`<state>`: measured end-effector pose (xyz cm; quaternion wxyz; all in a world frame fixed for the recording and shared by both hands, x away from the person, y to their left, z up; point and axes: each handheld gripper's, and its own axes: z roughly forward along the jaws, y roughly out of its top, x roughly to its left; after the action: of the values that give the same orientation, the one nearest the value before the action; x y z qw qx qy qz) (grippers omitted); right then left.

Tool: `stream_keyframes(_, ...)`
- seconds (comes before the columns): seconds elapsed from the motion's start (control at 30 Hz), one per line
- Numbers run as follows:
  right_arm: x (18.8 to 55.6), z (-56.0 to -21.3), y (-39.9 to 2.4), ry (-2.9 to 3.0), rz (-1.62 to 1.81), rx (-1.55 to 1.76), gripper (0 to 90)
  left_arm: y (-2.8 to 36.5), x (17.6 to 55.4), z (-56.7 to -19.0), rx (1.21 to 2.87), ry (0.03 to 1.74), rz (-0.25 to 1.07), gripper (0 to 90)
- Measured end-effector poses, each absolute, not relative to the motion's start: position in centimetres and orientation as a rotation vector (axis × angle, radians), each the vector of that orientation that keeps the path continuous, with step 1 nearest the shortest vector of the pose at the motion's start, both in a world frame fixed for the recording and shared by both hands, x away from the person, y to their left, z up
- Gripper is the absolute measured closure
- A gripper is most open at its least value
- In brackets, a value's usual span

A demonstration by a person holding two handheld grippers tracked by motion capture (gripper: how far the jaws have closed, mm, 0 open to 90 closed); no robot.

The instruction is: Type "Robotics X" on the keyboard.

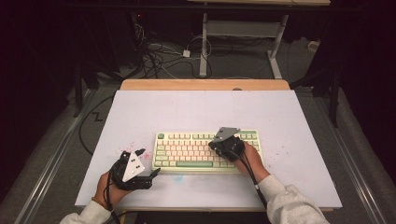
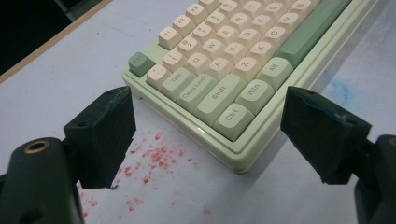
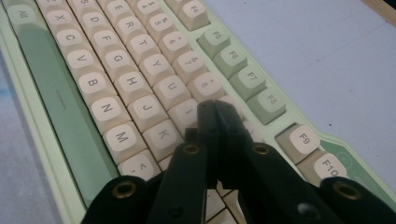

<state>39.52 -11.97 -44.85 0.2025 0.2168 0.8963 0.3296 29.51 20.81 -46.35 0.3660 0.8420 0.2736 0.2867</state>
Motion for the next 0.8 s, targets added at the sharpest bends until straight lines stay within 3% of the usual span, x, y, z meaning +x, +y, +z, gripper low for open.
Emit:
stream_keyframes(0.43, 39.0, -43.7, -12.5, 2.463, 0.99, 0.608, 89.3, 20.8, 29.5, -46.4, 2.163, 0.709, 0.725, 17.5)
stream_keyframes(0.7, 38.3, -42.5, -13.6, 2.381, 1.087, 0.61, 71.7, 20.8, 29.5, -46.4, 2.166, 0.713, 0.721, 17.5)
stream_keyframes(0.8, 38.0, -42.1, -14.2, 2.35, 1.115, 0.613, 57.8, 20.7, 29.5, -46.4, 2.167, 0.72, 0.716, 17.6)
